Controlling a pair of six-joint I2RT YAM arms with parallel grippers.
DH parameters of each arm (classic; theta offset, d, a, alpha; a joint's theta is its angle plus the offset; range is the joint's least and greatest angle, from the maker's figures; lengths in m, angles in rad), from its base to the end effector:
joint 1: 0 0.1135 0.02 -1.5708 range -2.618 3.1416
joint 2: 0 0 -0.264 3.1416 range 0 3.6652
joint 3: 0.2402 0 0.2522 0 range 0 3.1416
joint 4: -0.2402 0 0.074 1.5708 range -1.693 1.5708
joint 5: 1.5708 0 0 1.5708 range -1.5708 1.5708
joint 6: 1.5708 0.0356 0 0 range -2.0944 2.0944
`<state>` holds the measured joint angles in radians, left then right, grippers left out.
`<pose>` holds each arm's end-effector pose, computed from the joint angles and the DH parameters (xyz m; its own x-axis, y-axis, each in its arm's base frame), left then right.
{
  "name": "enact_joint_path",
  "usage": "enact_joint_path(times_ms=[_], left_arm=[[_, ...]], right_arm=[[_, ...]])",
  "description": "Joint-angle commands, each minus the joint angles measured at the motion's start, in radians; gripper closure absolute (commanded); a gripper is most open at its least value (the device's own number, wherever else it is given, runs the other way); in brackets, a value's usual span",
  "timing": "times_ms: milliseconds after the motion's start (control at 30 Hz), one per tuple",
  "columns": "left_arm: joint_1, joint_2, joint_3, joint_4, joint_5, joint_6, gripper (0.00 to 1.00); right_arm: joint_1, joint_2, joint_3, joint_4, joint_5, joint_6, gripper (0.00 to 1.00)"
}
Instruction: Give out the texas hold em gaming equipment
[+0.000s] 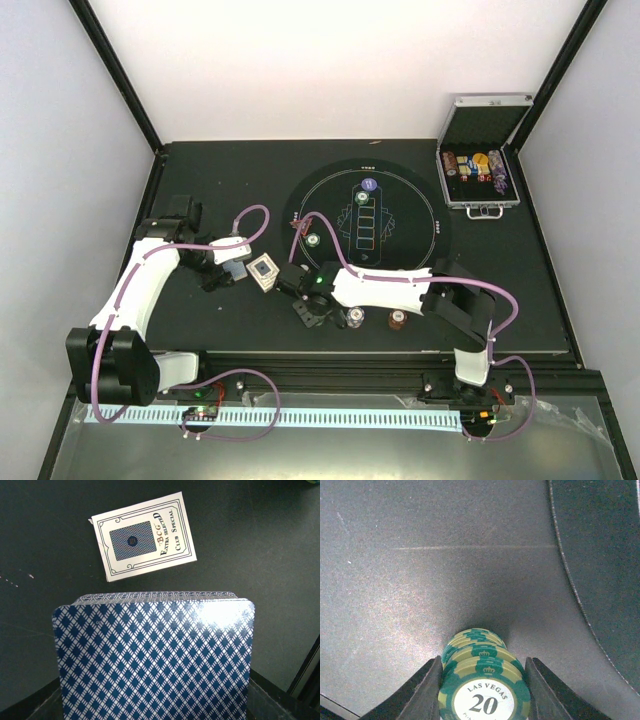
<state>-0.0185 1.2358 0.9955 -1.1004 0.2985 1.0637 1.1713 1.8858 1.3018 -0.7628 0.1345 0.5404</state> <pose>0.2098 -0.0144 0.2576 -0.3987 0.8430 -0.3611 0.8921 0.4477 0.0603 0.1458 0.3330 0.1730 -0.7889 -0.5578 -0.2577 -0.5778 0.8162 0.0022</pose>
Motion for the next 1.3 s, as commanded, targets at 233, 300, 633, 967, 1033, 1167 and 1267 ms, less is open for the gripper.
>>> enact_joint_path(times_ms=[233,300,633,967,1033,1167,1267], left_arm=[[0.008,-0.022,0.025,-0.012,-0.003,0.022,0.98],[0.008,-0.022,0.025,-0.013,-0.002,0.022,0.98],[0.008,-0.023,0.03,-0.014,0.0,0.024,0.98],[0.008,-0.024,0.032,-0.017,-0.001,0.023,0.99],[0.008,-0.024,0.034,-0.019,-0.002,0.025,0.99],[0.008,-0.023,0.037,-0.019,-0.004,0.027,0.99],[0.008,-0.021,0.038,-0.019,-0.004,0.028,0.98]], right_arm=[[-0.005,-0.067,0.069,-0.084,0.08,-0.011,0.8],[-0.022,-0.077,0.059,-0.086,0.082,-0.011,0.82],[-0.302,-0.167,-0.099,-0.017,0.083,-0.09,0.84],[-0.476,-0.064,-0.091,0.045,0.067,-0.162,0.84],[-0.488,-0.05,-0.096,0.059,0.059,-0.166,0.84],[-0.507,-0.032,-0.12,0.082,0.05,-0.166,0.84],[-0.516,-0.031,-0.14,0.093,0.048,-0.165,0.82]])
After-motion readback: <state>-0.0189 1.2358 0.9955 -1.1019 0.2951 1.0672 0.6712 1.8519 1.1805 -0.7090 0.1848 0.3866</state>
